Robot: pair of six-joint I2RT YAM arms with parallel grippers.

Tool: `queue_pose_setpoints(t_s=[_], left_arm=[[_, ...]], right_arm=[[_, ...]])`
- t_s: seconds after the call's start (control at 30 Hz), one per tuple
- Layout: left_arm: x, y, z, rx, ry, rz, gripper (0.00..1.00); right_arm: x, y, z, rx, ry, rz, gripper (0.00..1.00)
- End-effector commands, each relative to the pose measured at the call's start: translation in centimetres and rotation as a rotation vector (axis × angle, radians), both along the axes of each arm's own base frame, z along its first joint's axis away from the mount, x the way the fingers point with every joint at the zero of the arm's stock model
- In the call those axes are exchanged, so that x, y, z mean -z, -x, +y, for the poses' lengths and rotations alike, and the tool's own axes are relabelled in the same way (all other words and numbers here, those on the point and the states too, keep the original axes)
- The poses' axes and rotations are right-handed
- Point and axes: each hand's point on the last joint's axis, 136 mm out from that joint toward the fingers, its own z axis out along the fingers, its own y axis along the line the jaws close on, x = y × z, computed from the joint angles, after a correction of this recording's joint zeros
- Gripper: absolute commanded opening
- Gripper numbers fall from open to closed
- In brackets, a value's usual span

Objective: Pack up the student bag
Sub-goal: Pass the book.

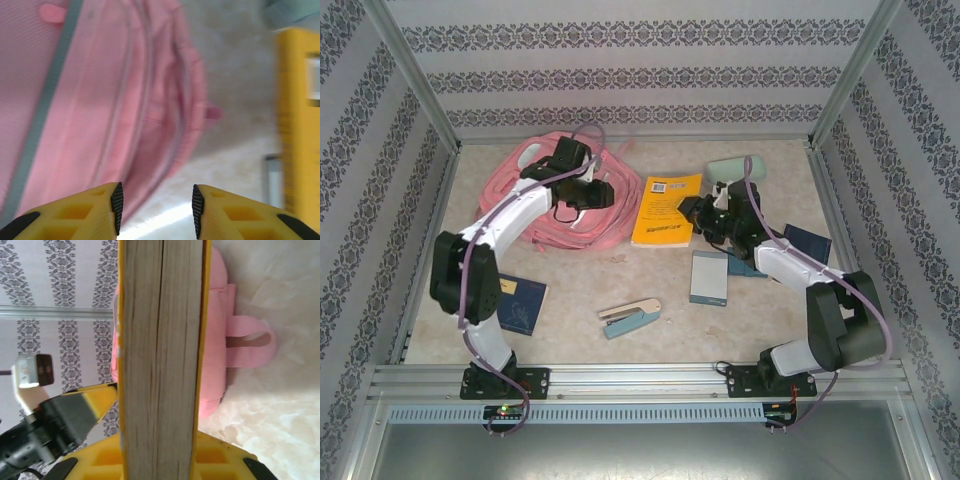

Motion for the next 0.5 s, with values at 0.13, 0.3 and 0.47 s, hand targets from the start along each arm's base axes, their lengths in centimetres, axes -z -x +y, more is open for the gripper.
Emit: queue_pose_setpoints(t_s=[0.13,0.3,0.47], left_arm=[[4.0,-2.2,1.3,0.095,-0.35,-0.01,0.54],[6.7,-2.6,1.0,0.14,-0.413,0.03,0.54],[8.7,-2.7,1.4,0.165,-0.522,0.045,0.52]], right_arm=[[-1.6,0.2,-0.9,0.018,0.019,-0.081,0.0],[-1.6,0.7,-1.4,0.029,0.032,-0.082,0.0],[-1.7,0.9,-1.6,0.034,0.033,-0.084,0.0]])
